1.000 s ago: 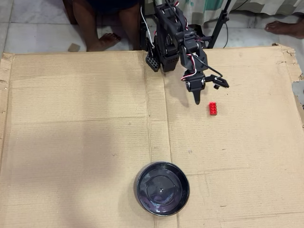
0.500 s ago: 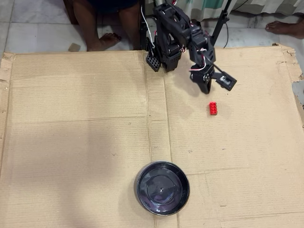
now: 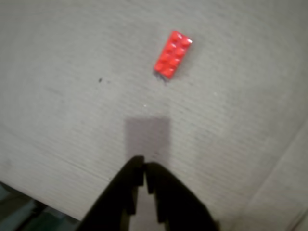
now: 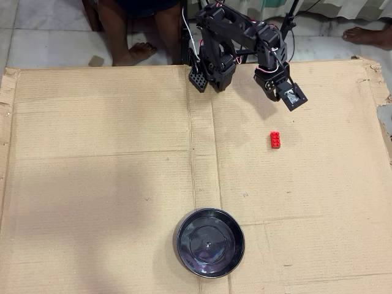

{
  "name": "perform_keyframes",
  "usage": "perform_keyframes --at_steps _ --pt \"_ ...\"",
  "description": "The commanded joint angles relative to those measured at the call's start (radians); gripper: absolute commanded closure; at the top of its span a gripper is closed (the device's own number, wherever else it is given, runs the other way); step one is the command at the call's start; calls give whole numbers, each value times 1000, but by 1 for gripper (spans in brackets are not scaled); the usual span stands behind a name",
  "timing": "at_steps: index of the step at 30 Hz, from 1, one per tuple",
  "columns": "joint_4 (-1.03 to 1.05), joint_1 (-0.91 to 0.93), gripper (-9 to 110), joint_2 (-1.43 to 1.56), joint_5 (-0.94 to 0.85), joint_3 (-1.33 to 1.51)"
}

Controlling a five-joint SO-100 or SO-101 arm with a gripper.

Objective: Grasp a lego block and put it in the bin.

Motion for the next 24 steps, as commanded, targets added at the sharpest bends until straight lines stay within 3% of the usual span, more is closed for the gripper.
perform_keyframes --at_steps 1,5,14,20,24 --pt "2 -14 101 -35 123 -12" --pt "-11 -6 101 -75 258 -20" --pt "0 6 100 -155 273 -61" --pt "2 2 84 -247 273 -143" --pt "-2 0 80 -330 273 -212"
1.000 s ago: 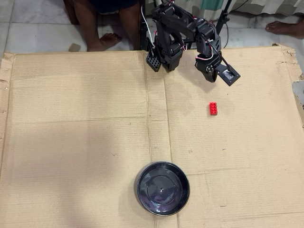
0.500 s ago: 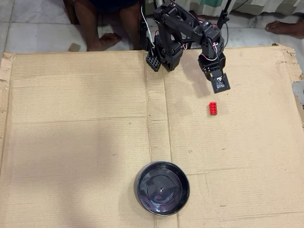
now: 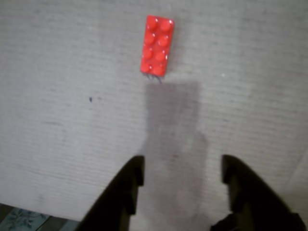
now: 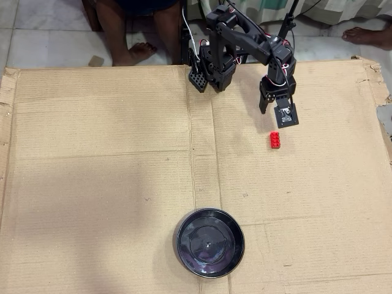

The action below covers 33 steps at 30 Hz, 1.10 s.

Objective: Grasp a lego block and put it in the bin.

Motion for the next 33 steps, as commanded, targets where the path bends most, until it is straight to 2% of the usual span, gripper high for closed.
perform_keyframes --at_steps 1,16,29,33 --pt "-12 2 80 -41 5 -77" --pt "-15 11 80 -453 6 -377" --pt "-15 35 80 -657 6 -499" --pt "-15 35 80 -696 87 -528"
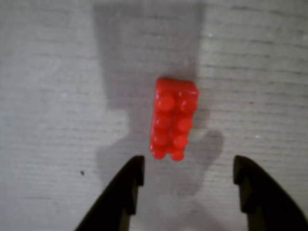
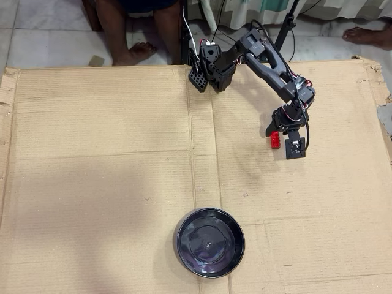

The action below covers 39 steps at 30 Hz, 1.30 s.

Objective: Grasp a lego block and put it in the bin.

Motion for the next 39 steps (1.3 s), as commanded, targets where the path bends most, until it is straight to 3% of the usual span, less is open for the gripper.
perform_keyframes --at_steps 1,14,23,30,39 --pt "-8 8 80 -6 52 -58" --pt "-9 6 80 -115 94 -94" --pt "-155 6 81 -164 94 -91" --pt "-169 9 101 -161 84 -78" --pt "-161 51 101 -153 81 -83"
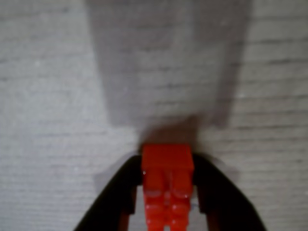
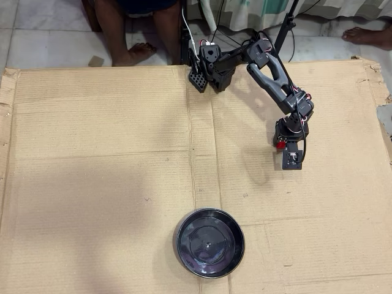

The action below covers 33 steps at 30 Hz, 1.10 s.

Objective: Grasp a lego block and put it in the bin.

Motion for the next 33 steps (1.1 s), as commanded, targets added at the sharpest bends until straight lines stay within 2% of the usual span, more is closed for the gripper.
perform_keyframes --at_steps 1,16,22,33 --pt "-5 31 101 18 -8 -32" --pt "-15 222 101 255 -11 -38" --pt "-20 304 101 267 -11 -144" --pt "-459 451 101 166 -11 -176"
